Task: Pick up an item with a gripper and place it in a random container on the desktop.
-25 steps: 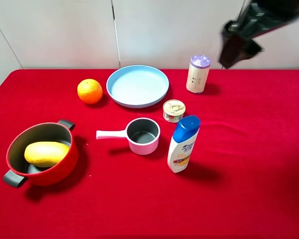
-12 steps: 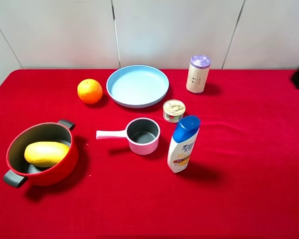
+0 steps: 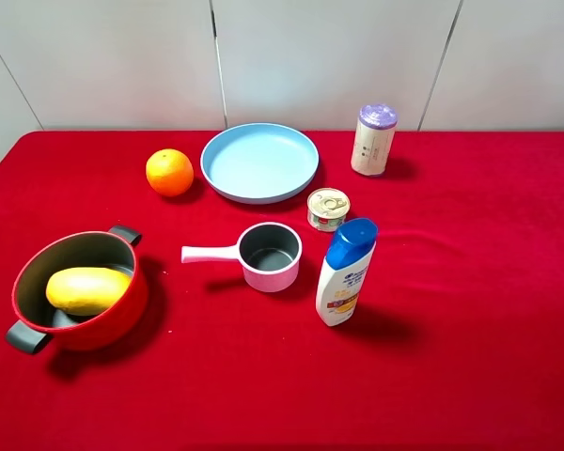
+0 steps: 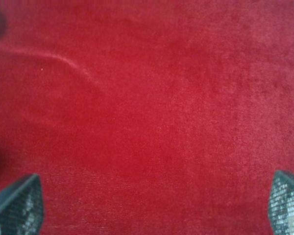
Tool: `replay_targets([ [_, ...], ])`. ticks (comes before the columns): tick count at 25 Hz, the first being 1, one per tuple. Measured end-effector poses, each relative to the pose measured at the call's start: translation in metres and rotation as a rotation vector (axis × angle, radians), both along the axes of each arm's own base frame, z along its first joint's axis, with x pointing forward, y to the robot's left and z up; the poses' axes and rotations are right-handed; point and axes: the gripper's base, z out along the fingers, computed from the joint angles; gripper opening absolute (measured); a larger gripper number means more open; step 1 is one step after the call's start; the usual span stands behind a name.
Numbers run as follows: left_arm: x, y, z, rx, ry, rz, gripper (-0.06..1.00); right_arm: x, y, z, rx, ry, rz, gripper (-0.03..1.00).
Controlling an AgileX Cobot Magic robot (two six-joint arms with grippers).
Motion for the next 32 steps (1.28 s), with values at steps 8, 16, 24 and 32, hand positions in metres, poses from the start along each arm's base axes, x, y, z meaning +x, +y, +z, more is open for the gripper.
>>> replay_targets([
  [8,0.000,0.000,0.000,0.000,0.000,0.000,0.98,-0.043,0.000,-0.017,0.073,-0.103,-0.009,0.69],
  [16,0.000,0.000,0.000,0.000,0.000,0.000,0.98,-0.074,0.002,-0.041,0.132,-0.306,0.023,0.69],
  [24,0.000,0.000,0.000,0.000,0.000,0.000,0.98,-0.098,0.003,-0.059,0.178,-0.437,0.047,0.69],
  [32,0.000,0.000,0.000,0.000,0.000,0.000,0.98,-0.094,0.009,-0.072,0.243,-0.449,0.071,0.69],
])
